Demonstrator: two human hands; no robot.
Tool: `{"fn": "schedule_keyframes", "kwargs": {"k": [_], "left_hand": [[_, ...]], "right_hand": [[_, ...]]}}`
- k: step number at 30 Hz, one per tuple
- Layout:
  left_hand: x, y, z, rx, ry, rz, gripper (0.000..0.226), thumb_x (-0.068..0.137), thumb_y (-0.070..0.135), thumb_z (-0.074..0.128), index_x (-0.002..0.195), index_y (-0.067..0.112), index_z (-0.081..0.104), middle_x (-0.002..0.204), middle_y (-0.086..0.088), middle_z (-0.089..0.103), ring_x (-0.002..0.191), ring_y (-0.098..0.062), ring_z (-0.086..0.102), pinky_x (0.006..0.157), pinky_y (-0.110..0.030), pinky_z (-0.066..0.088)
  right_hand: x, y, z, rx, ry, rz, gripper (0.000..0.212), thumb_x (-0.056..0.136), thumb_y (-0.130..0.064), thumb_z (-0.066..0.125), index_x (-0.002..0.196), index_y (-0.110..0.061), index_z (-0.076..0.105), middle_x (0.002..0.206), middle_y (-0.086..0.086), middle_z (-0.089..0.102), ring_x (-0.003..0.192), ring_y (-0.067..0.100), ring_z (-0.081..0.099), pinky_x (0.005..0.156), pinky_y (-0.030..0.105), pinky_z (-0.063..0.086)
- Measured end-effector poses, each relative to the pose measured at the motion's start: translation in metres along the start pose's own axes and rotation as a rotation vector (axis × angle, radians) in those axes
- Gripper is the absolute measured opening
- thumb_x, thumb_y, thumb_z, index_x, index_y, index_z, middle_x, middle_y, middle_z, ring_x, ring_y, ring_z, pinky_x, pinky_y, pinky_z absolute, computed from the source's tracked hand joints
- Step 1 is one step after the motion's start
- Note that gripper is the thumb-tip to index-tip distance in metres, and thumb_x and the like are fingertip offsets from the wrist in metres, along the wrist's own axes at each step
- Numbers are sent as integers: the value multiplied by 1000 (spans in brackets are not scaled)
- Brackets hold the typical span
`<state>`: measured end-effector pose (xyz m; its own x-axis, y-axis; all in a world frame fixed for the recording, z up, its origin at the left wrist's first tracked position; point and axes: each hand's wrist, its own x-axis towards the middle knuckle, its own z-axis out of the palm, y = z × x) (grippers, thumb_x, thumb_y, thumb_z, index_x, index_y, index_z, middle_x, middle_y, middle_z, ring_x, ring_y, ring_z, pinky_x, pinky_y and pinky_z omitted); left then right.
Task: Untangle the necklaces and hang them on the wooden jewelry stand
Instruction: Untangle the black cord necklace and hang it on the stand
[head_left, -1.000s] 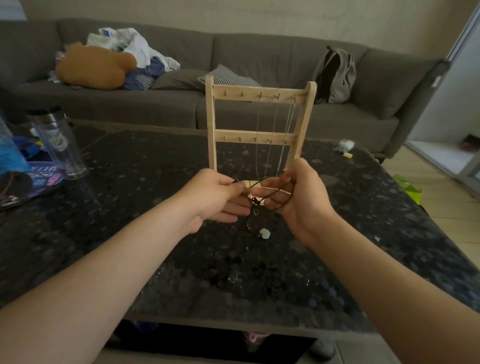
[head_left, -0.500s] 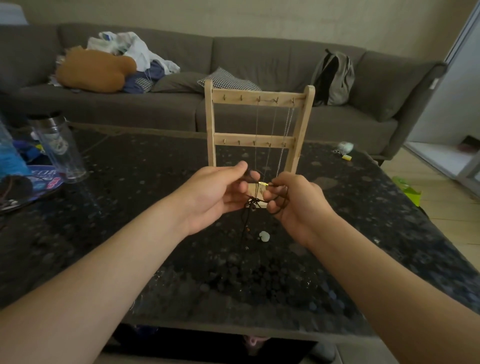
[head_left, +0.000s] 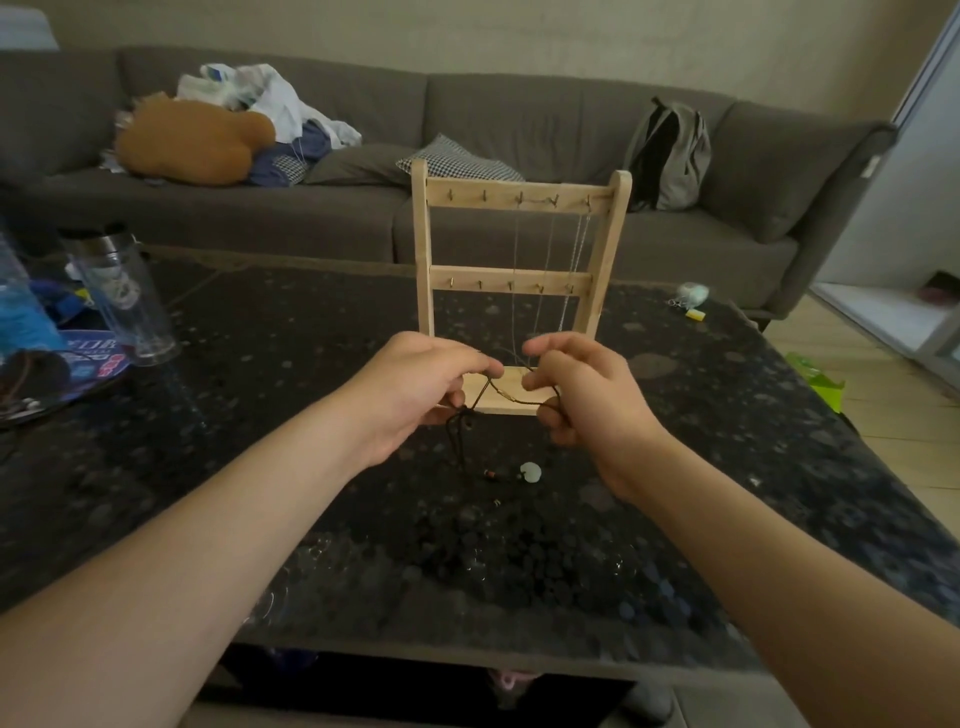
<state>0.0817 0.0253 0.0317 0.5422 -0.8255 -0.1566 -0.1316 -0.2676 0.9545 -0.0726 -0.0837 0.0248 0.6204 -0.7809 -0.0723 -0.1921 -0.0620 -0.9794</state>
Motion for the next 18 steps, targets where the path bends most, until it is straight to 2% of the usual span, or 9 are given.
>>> {"fn": "schedule_keyframes", "kwargs": {"k": [1, 2, 3, 5, 8, 12, 14, 16, 18], "left_hand": [[0, 0, 0, 17, -4, 7, 22, 104, 31, 68, 98, 24, 88, 105, -6, 72, 94, -22, 60, 103, -47, 56], [1, -1, 0, 24, -15, 13, 24, 105, 33, 67, 97, 25, 88, 93, -1, 70, 93, -21, 60, 105, -49, 55], [1, -2, 0, 27, -26, 16, 27, 106, 36, 65, 97, 25, 88, 76, 3, 61, 87, -20, 58, 106, -50, 55], [1, -3, 0, 45, -23, 24, 32, 109, 39, 62, 98, 23, 88, 60, 6, 44, 75, -17, 53, 103, -47, 57], [2, -4, 1, 134, 21, 74, 36, 111, 38, 57, 95, 21, 85, 54, 8, 45, 63, -11, 53, 95, -37, 57], [5, -8, -2, 225, 121, 99, 42, 114, 39, 50, 94, 20, 82, 68, 6, 60, 82, -17, 64, 96, -39, 56], [6, -10, -3, 244, 172, 108, 41, 114, 39, 49, 94, 20, 79, 80, 5, 61, 90, -17, 63, 94, -38, 53], [6, -10, -3, 202, 208, 89, 36, 113, 40, 52, 97, 19, 77, 88, 2, 66, 95, -17, 66, 96, -40, 55], [8, -7, -3, 67, 198, 9, 31, 111, 40, 57, 102, 19, 77, 91, 1, 68, 103, -19, 71, 101, -43, 56]], "right_hand": [[0, 2, 0, -65, -10, -69, 20, 97, -23, 68, 116, -31, 68, 102, 1, 69, 72, 14, 59, 59, 26, 46], [0, 5, 0, -168, -17, -167, 26, 93, -27, 75, 116, -33, 66, 105, -2, 68, 79, 13, 61, 64, 26, 48], [1, 8, 0, -288, -19, -280, 33, 88, -29, 81, 116, -33, 63, 106, -6, 65, 85, 11, 61, 69, 26, 48], [3, 15, 3, -520, 11, -474, 40, 84, -32, 86, 112, -34, 58, 107, -14, 60, 97, 8, 59, 78, 28, 50], [6, 23, 10, -668, 127, -588, 27, 91, -39, 83, 109, -35, 64, 108, -12, 64, 101, 8, 62, 82, 31, 57], [10, 22, 14, -697, 157, -572, 13, 99, -35, 76, 109, -28, 79, 100, -11, 73, 93, 6, 66, 83, 31, 59], [9, 18, 15, -629, 140, -530, 13, 103, -32, 70, 109, -25, 79, 101, -11, 74, 94, 3, 66, 82, 23, 53], [7, 15, 15, -553, 141, -470, 17, 107, -33, 63, 105, -23, 77, 104, -10, 71, 96, 2, 64, 79, 20, 49], [3, 12, 14, -461, 104, -381, 24, 108, -32, 58, 95, -22, 76, 107, -11, 66, 100, 3, 61, 83, 24, 49]]}}
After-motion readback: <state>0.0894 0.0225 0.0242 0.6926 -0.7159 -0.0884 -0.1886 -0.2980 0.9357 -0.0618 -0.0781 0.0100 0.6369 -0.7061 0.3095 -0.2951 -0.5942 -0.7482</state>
